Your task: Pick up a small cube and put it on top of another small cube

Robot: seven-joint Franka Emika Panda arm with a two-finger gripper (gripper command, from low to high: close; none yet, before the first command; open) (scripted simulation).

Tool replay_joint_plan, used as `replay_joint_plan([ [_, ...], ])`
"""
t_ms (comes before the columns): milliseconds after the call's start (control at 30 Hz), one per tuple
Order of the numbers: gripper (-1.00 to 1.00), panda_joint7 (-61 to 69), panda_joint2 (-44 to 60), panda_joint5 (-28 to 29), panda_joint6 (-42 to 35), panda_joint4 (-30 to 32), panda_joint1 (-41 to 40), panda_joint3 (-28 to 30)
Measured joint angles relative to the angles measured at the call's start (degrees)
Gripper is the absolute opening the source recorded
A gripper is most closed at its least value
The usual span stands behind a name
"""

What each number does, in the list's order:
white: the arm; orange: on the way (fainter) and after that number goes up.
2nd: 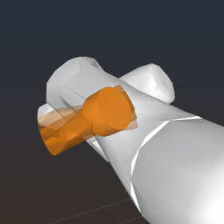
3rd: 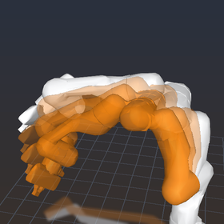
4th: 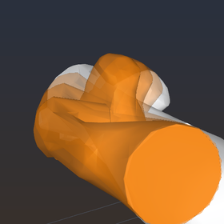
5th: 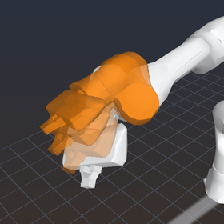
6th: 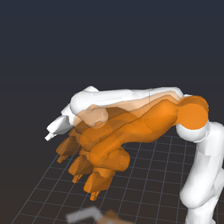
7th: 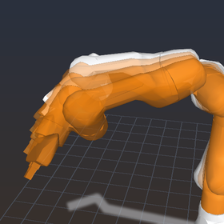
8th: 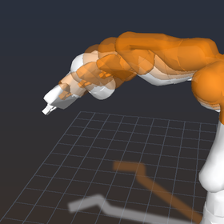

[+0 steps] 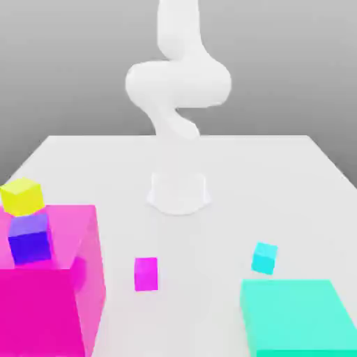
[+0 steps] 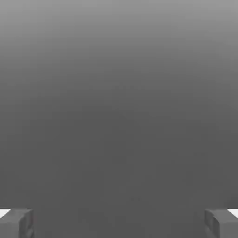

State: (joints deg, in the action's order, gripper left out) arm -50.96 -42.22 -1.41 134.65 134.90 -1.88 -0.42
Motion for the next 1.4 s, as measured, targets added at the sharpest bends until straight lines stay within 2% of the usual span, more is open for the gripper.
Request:
replay_joint_plan([
  [400, 0.0, -26.1, 17.4, -5.1, 13.8, 15.0, -8.5, -4.2],
  [667, 0.0, -45.2, 28.8, -5.8, 22.9, 24.9, -14.0, -7.9],
  [900, 0.0, -64.9, 39.1, -1.1, 31.3, 33.1, -18.5, -9.1],
  [1067, 0.0, -70.9, 49.0, 5.3, 39.3, 32.2, -15.8, -4.3],
  [1167, 0.0, -72.0, 55.1, 6.5, 44.4, 31.2, -12.2, -0.5],
  [1200, -1.0, -72.1, 56.5, 6.5, 45.5, 30.9, -11.5, 0.2],
  [1400, -1.0, -72.2, 57.2, 6.6, 46.2, 30.8, -11.1, 0.5],
])
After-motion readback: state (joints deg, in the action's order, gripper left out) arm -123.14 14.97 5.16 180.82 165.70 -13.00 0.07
